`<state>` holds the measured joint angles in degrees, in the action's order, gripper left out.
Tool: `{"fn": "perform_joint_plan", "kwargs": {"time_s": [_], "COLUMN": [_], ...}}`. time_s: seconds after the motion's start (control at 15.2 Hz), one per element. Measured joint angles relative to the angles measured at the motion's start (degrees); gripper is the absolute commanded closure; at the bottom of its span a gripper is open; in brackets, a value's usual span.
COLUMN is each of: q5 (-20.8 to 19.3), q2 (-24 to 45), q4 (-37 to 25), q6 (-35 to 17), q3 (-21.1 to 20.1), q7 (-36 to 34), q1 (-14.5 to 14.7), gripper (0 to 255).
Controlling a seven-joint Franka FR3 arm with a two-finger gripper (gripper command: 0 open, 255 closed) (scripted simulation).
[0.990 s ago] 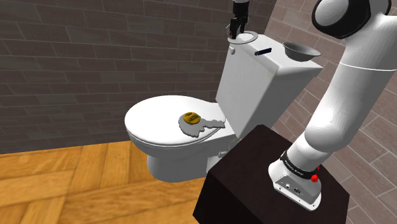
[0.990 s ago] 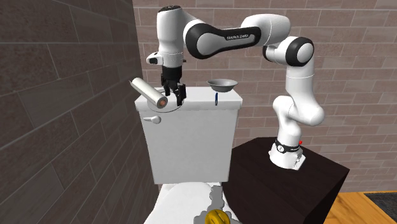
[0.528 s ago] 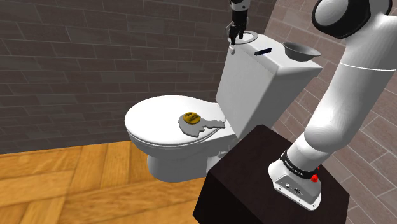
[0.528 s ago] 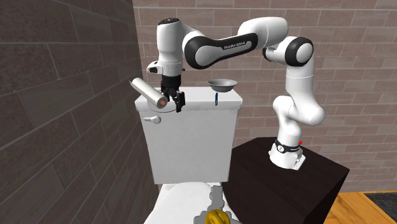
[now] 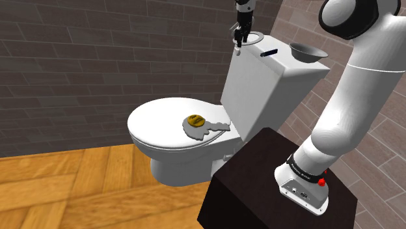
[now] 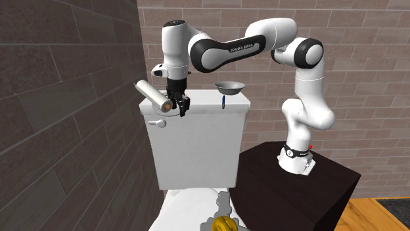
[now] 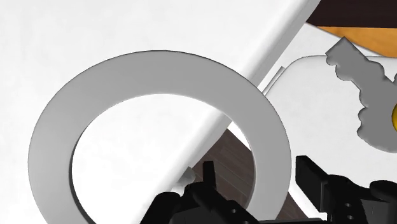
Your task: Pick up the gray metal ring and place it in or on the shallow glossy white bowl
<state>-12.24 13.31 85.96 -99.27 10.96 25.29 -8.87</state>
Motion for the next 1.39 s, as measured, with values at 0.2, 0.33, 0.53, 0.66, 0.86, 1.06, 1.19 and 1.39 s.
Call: {"fn": "perform_joint_plan", "kwargs": {"time_s": [0.2, 0.33, 0.53, 0.66, 0.86, 1.06, 1.19, 1.39], "q5": [0.0, 0.0, 0.0, 0.0, 0.1, 0.2, 0.3, 0.5], "q2": [0.0, 0.0, 0.0, 0.1, 0.1, 0.6, 0.9, 1.6], "q4": [0.1, 0.1, 0.1, -0.4, -2.5, -5.3, -7.1, -10.3], "q6": [0.0, 0.0, 0.0, 0.4, 2.4, 4.7, 6.2, 8.6], "q3": [0.0, 0.0, 0.0, 0.0, 0.0, 0.0, 0.1, 0.1], "q7": [0.0, 0.0, 0.0, 0.1, 0.5, 1.0, 1.4, 2.0], "q1": [0.0, 0.0, 0.0, 0.0, 0.0, 0.0, -0.1, -0.1], "gripper": [255, 255, 255, 255, 255, 255, 255, 255]}}
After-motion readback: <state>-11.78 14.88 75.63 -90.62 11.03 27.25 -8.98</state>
